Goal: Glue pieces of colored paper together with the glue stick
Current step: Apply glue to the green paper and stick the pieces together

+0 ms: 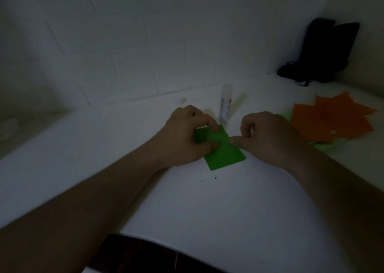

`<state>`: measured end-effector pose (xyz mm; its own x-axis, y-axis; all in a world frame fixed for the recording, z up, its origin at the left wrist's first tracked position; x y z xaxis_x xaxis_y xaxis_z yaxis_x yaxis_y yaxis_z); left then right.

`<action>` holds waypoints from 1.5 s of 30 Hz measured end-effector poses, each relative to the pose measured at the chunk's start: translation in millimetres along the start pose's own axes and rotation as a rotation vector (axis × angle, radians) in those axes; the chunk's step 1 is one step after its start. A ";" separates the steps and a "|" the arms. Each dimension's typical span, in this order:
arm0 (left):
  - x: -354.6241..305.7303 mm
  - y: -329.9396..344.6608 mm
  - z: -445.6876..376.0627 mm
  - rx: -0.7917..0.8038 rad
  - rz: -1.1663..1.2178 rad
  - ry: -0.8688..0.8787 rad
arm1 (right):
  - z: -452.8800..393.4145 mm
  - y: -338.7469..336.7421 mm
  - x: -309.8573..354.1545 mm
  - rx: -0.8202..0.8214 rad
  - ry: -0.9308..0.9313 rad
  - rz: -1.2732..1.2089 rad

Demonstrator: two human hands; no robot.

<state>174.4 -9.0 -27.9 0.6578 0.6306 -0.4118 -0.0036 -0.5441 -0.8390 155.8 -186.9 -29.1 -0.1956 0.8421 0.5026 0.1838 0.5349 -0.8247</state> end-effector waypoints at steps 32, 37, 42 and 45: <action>40.5 -16.9 8.2 -0.041 -0.120 -0.341 | -7.3 18.7 15.5 -0.037 0.037 0.185; 52.0 -23.0 14.1 0.010 -0.165 -0.400 | -10.9 9.9 -0.5 -0.065 0.002 0.121; 45.4 -23.6 10.9 -0.067 -0.143 -0.397 | -10.3 6.4 7.0 -0.131 0.003 0.092; 37.9 -20.4 7.3 -0.139 -0.159 -0.374 | -10.8 19.7 24.0 -0.082 0.020 0.147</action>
<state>194.0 30.1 -29.0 0.3234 0.8560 -0.4034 0.1945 -0.4774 -0.8569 165.2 -155.3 -30.5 -0.1420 0.9126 0.3835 0.2874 0.4087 -0.8662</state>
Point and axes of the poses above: each hand's wrist, its own z-axis away from the middle knuckle, its own y-axis out of the palm, x = y × z, the point moved 9 cm from there along -z, towards the middle knuckle
